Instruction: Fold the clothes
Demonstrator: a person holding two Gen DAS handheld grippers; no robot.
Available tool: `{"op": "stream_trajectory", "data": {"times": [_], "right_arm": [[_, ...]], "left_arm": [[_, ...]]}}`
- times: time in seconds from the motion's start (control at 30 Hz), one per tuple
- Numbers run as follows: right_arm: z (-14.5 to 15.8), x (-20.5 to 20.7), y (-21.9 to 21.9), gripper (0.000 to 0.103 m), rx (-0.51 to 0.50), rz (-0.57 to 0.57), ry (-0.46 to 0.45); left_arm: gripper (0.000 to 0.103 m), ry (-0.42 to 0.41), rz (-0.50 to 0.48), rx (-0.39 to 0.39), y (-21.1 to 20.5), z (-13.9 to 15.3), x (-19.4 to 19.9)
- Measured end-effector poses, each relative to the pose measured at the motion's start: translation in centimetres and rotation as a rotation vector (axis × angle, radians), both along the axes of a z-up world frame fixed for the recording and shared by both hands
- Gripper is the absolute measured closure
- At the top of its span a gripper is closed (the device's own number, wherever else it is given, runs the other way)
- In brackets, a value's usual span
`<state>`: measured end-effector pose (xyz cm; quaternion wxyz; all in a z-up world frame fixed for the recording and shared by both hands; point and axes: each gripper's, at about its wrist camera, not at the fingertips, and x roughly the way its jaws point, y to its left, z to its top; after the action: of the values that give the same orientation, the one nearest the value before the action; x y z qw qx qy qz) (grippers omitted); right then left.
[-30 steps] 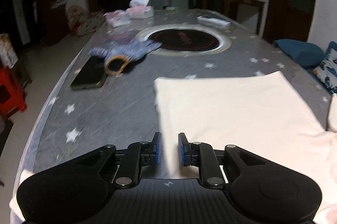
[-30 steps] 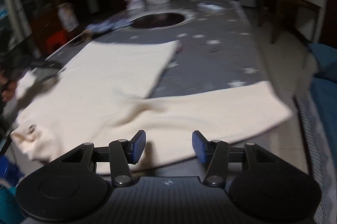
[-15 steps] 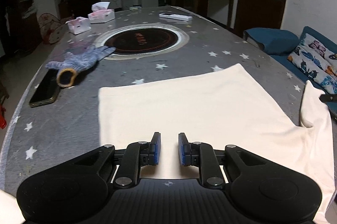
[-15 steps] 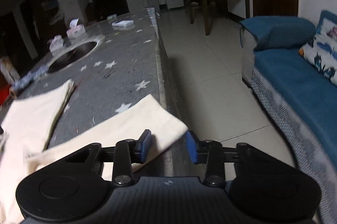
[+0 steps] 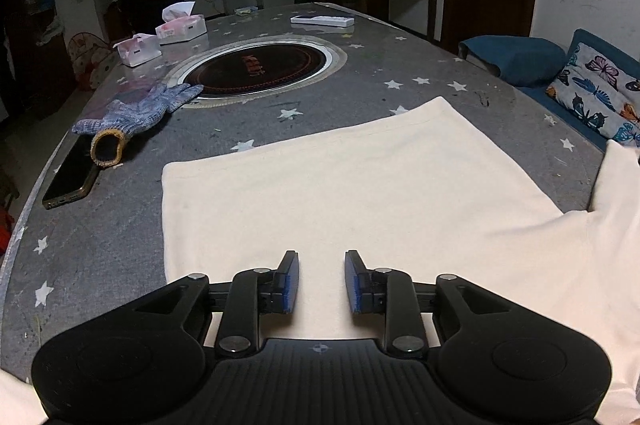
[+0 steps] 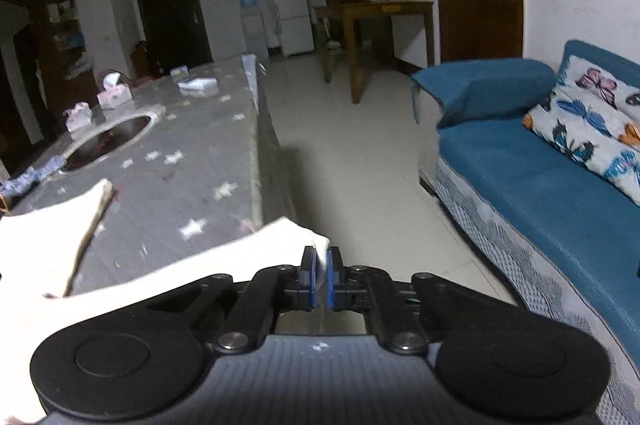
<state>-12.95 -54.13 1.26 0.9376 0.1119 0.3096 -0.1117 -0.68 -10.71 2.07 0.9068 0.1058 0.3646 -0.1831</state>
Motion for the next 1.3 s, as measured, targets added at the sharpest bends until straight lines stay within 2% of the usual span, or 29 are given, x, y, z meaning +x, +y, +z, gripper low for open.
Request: {"op": "stream_trajectory", "data": {"times": [0.13,0.27,0.43,0.73,0.93,1.17,1.3], "right_arm": [[0.5,-0.5,0.3,0.099,0.019,0.0,-0.03],[3.0,-1.2,1.0,0.099,0.005,0.036,-0.099],[5.8,-1.8,2.2,0.099,0.003,0.084,-0.169],[9.1,-3.1,3.8,0.099,-0.023,0.134,-0.253],[10.3,-3.5,4.3,0.099,-0.025,0.152,-0.279],[12.6,-3.1,7.2,0.099,-0.053,0.256,-0.313],[13.8,-2.2,10.4,0.099,-0.056,0.372,-0.326]], "left_arm": [[0.075,-0.011,-0.041,-0.025,-0.7,1.0,-1.2],[0.076,-0.017,-0.167,-0.095,-3.1,2.1,-3.2],[0.076,0.01,-0.308,-0.133,-6.7,2.0,-4.7],[0.08,0.047,-0.377,-0.131,-11.4,0.3,-4.4],[0.079,0.049,-0.377,-0.138,-11.4,-0.4,-4.6],[0.076,-0.005,-0.307,-0.199,-6.1,2.0,-5.8],[0.067,-0.043,-0.216,-0.222,-1.8,3.1,-6.9]]}}
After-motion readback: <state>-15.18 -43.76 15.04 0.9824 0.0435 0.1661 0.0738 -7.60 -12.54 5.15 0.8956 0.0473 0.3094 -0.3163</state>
